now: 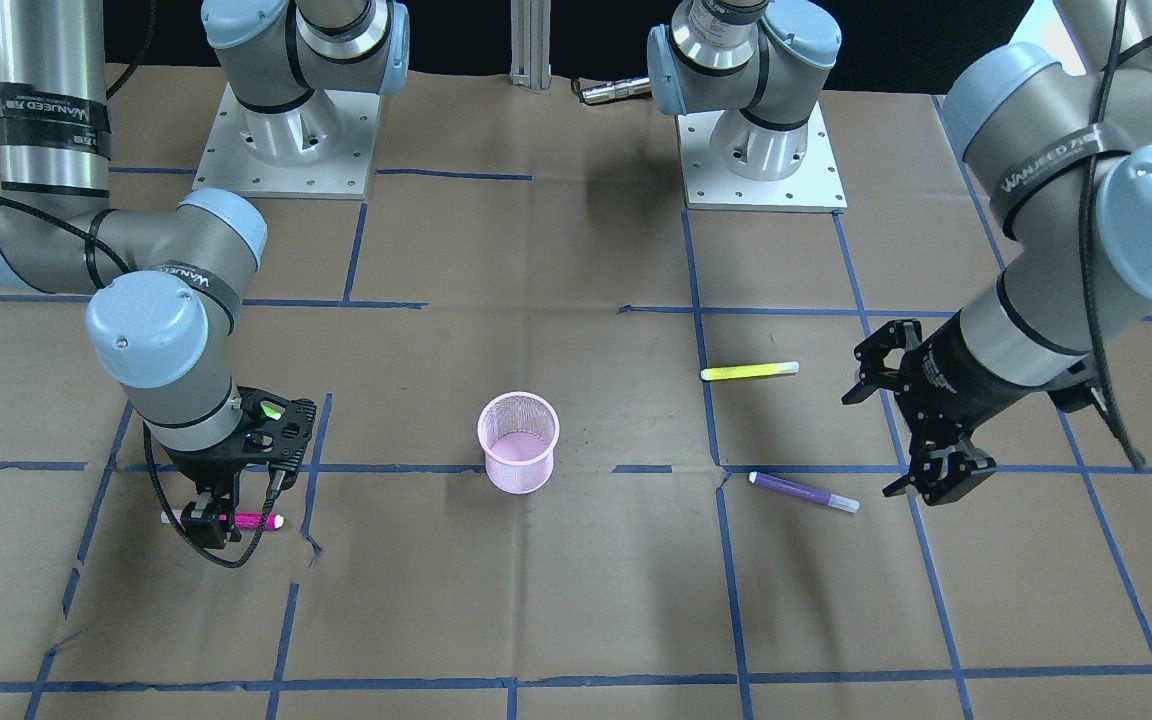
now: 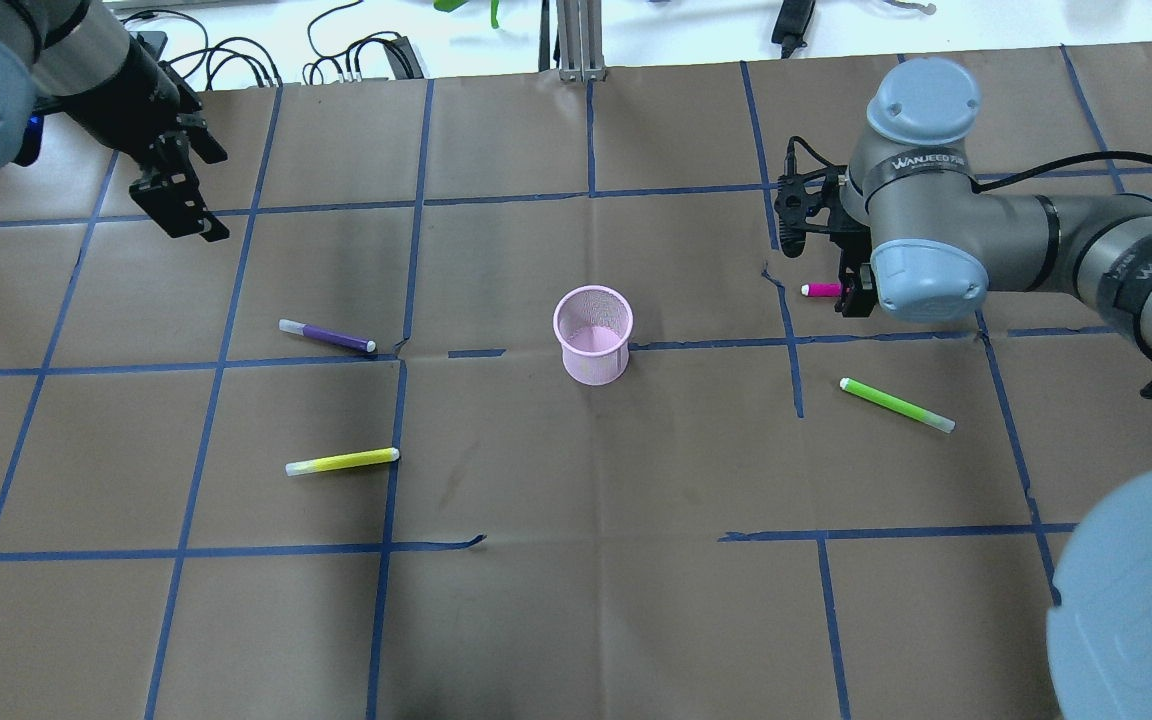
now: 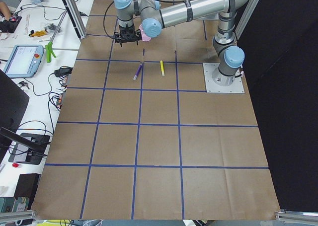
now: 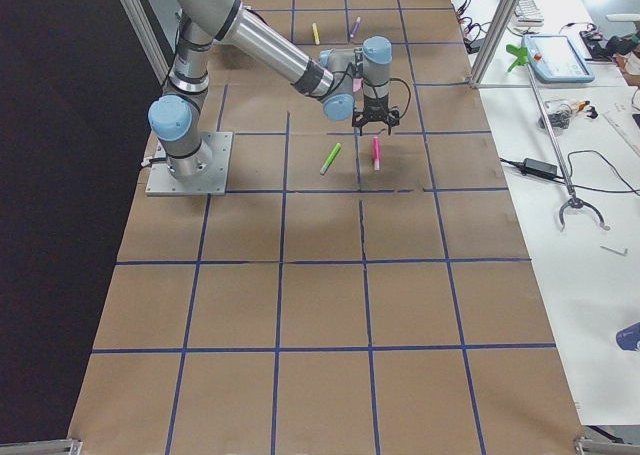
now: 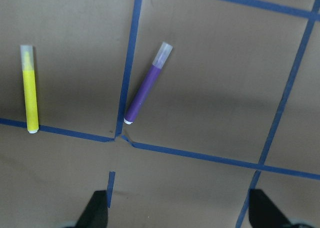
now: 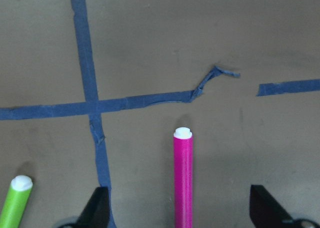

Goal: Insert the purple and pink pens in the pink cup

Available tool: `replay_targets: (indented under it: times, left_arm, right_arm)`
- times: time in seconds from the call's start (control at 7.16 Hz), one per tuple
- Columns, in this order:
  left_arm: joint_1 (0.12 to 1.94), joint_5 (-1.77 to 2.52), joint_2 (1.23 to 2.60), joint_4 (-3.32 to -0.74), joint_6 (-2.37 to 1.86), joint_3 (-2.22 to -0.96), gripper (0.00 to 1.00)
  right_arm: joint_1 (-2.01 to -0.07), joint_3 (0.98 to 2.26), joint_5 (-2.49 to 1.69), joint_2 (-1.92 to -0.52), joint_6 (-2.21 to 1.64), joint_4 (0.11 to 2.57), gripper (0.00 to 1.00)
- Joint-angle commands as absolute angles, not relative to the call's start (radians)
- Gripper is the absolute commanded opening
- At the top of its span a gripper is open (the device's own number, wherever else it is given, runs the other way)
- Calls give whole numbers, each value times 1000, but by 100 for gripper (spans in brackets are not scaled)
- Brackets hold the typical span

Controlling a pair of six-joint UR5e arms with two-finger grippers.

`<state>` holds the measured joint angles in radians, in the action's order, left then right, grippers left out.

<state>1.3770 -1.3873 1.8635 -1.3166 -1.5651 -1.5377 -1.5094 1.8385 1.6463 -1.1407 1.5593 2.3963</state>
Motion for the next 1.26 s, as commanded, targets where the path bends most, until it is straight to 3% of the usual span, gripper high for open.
replay_targets:
  times: [0.0,0.14,0.7,0.98,1.12]
  left_arm:
    - [1379,-1287,1945,-1295,-1482,-1569,99]
    - [1388,-1326,1933,-1267,-1461,-1594,99]
    - [1492,-1702,1965,-1174,-1404,-1641,99]
    - [1522,-1833,1967,-1006,-1402,-1759,99]
    - [1537,-1879,1968,-886,-1401,-1837,99]
  right_arm:
    - [-1509,1841,1644,-1108,1560,2430,95]
    - [-1508,1841,1640,-1103,1559,2431,100]
    - [-1505,1847,1611,-1094,1597,2445,100]
    - [-1505,1848,1612,-1094,1608,2445,89]
    - [-1505,1844,1611,-1088,1609,2445,89]
